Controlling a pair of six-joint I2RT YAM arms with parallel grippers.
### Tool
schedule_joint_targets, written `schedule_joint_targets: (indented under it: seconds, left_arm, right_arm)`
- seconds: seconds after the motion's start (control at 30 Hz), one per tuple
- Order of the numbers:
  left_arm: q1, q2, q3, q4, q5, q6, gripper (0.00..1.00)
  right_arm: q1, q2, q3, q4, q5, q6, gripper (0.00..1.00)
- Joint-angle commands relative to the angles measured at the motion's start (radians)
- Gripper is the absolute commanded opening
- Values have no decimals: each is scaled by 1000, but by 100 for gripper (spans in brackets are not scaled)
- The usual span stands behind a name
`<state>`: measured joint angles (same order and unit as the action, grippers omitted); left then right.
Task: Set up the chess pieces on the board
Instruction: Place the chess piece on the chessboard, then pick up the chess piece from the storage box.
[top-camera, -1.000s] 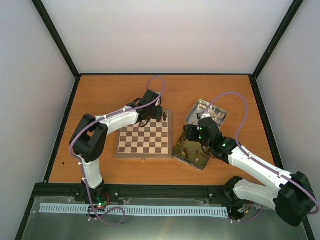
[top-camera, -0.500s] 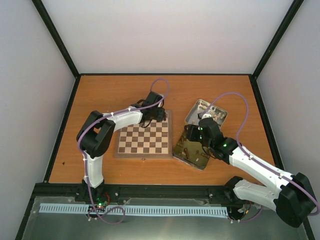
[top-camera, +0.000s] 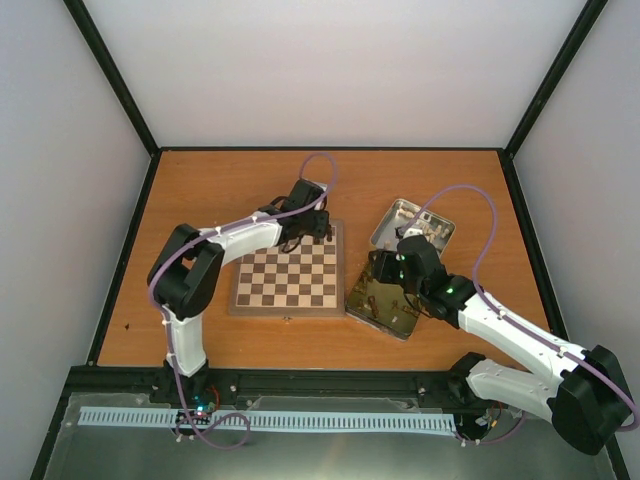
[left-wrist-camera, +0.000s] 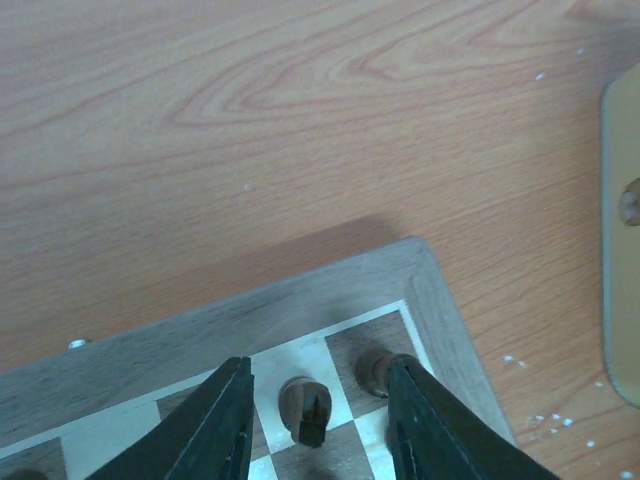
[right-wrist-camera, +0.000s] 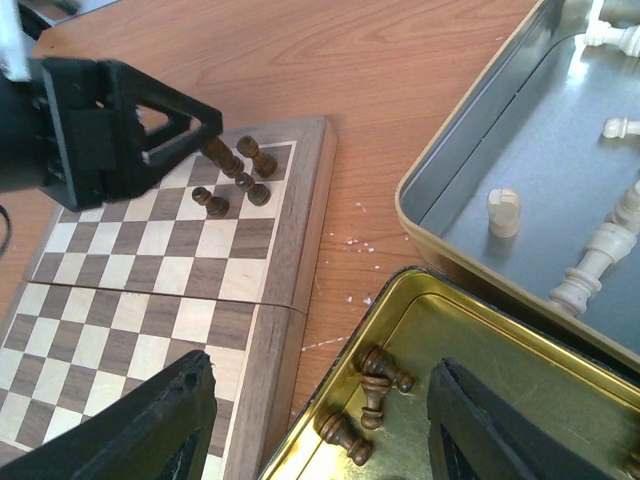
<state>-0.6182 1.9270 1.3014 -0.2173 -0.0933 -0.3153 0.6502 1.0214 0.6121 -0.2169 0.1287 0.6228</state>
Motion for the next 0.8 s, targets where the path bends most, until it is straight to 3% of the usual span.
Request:
schedule_joint_targets:
  seconds: [0.0,0.33,0.77]
  left_arm:
    - [-2,-89,34,-14,7,-5,39]
    - [11,-392,-82,-71,-75,-64,45]
    - [142,-775,-359,-29,-91,-144,53]
  right_arm:
    - [-9,-16,-4,-29,2,15,58]
    - [-14,100,130,-377,-124,-29,53]
    - [-26,272,190,-565,-298,-148,47]
